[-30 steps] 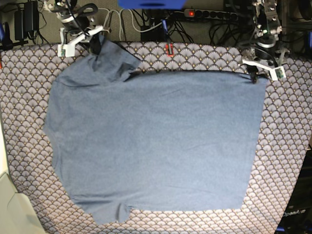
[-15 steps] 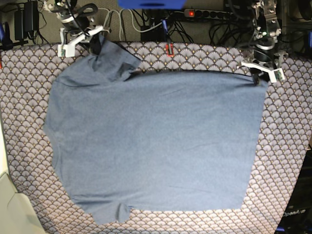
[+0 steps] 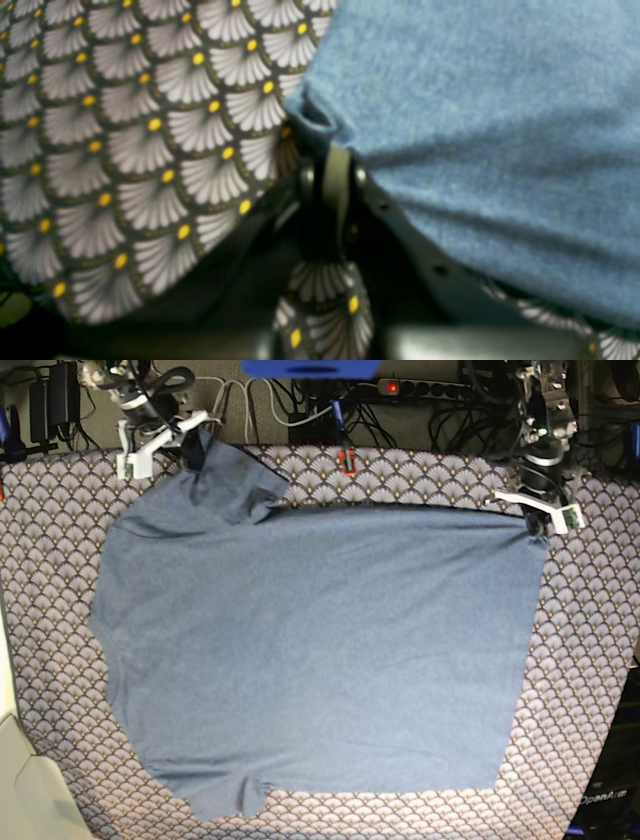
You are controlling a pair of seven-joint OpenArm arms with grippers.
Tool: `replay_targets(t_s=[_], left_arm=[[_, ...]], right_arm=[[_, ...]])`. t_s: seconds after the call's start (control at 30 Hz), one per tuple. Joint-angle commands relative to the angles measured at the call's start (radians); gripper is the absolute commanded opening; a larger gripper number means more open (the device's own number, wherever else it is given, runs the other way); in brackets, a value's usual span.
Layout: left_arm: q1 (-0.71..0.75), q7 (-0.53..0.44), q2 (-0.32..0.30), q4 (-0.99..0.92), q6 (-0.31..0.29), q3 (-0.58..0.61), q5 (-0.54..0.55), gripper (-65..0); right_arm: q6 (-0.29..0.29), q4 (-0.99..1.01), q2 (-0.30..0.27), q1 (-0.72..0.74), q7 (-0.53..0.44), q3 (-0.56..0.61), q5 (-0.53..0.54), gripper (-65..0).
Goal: Fold the T-shirt properly
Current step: 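Lift the shoulder edge with both grippers and fold it over the shirt body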
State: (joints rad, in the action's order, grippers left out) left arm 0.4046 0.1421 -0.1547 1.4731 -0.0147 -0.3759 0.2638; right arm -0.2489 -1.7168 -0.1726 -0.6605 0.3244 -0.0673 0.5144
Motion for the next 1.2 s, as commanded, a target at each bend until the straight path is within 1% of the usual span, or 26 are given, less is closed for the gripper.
replay_targets(t_s=[0.0, 0.07, 0.2, 0.4, 0.43, 0.47, 0.53, 0.63, 0.73, 0.83, 0.9, 0.97, 1.03, 1.17], left_arm=[[0.006, -0.028, -0.01, 0.031, 0.008, -0.007, -0.001, -64.7], [0.012, -0.028, -0.01, 0.064, 0.008, -0.002, -0.001, -64.7], [0.015, -0.028, -0.01, 0.11, 0.008, 0.001, -0.001, -64.6], [-0.013, -0.026, -0.003, 0.096, 0.008, 0.002, -0.01, -64.6], [-0.023, -0.009, -0.003, 0.096, 0.006, 0.004, -0.01, -64.6], [-0.039, 0.031, -0.003, 0.096, 0.005, 0.004, -0.01, -64.6], [-0.083, 0.11, -0.003, 0.096, 0.005, 0.004, -0.01, -64.6], [-0.154, 0.204, -0.003, 0.096, 0.005, 0.004, -0.01, -64.6], [-0.221, 0.267, -0.003, 0.096, 0.005, 0.004, -0.011, -64.6], [-0.304, 0.317, -0.012, 0.096, 0.003, 0.004, -0.011, -64.6], [-0.362, 0.351, -0.013, 0.085, 0.003, 0.004, -0.014, -64.6], [-0.419, 0.37, -0.015, 0.059, 0.003, 0.004, -0.05, -64.6], [-0.473, 0.371, -0.013, 0.024, 0.003, 0.016, -0.114, -64.6], [-0.582, 0.367, -0.015, -0.084, 0.003, 0.091, -0.277, -64.6]], right_arm=[[0.016, -0.027, -0.012, -0.011, -0.001, -0.009, -0.007, -65.0], [0.016, -0.053, -0.028, -0.011, -0.003, -0.024, -0.007, -65.0], [0.016, -0.087, -0.029, 0.021, 0.0, -0.084, -0.009, -65.0], [0.016, -0.087, -0.04, 0.103, 0.002, -0.134, -0.01, -65.0], [0.016, -0.085, -0.052, 0.126, 0.002, -0.131, -0.01, -65.0], [0.016, -0.082, -0.063, 0.149, 0.014, -0.125, -0.01, -65.0], [0.016, -0.082, -0.072, 0.213, 0.08, -0.128, -0.01, -65.0], [0.015, -0.073, -0.075, 0.321, 0.175, -0.133, -0.01, -65.0], [0.015, -0.052, -0.097, 0.428, 0.259, -0.127, -0.012, -65.0], [0.015, 0.001, -0.104, 0.537, 0.304, -0.125, -0.012, -65.0], [0.015, 0.056, -0.127, 0.606, 0.325, -0.119, -0.012, -65.0], [0.013, 0.12, -0.15, 0.666, 0.331, -0.088, -0.012, -65.0], [0.013, 0.188, -0.181, 0.715, 0.328, -0.041, -0.012, -65.0], [0.013, 0.327, -0.242, 0.836, 0.324, 0.083, -0.012, -65.0]])
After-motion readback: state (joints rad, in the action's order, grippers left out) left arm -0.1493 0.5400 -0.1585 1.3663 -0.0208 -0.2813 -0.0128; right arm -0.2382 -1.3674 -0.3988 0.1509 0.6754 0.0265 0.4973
